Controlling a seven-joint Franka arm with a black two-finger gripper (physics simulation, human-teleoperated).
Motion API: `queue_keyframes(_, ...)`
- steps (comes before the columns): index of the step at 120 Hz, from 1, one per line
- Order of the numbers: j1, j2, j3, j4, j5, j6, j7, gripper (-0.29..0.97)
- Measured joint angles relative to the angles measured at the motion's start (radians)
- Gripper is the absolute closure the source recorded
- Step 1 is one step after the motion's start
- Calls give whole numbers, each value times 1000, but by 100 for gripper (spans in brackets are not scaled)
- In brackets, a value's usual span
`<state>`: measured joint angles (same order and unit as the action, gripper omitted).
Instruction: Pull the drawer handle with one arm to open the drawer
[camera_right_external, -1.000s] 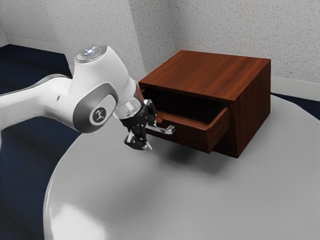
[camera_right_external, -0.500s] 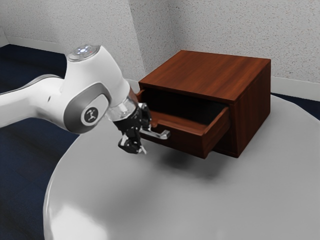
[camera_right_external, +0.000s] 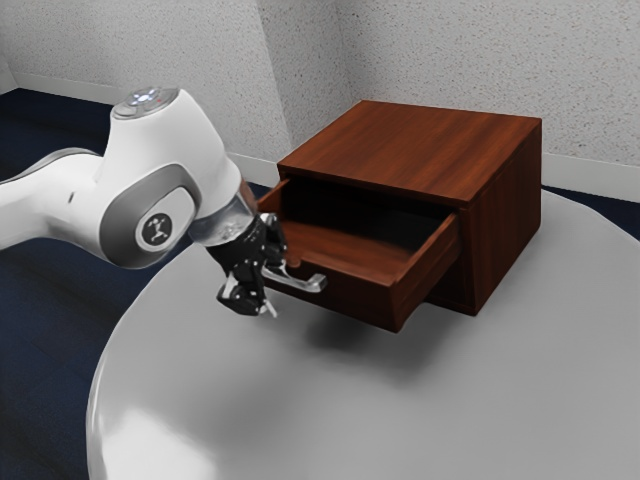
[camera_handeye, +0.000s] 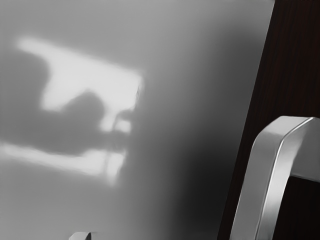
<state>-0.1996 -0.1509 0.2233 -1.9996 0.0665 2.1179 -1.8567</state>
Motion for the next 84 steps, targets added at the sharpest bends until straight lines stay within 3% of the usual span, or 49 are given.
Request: queue_keyframes(84, 2, -20, -3, -5, -3, -40, -10, 36)
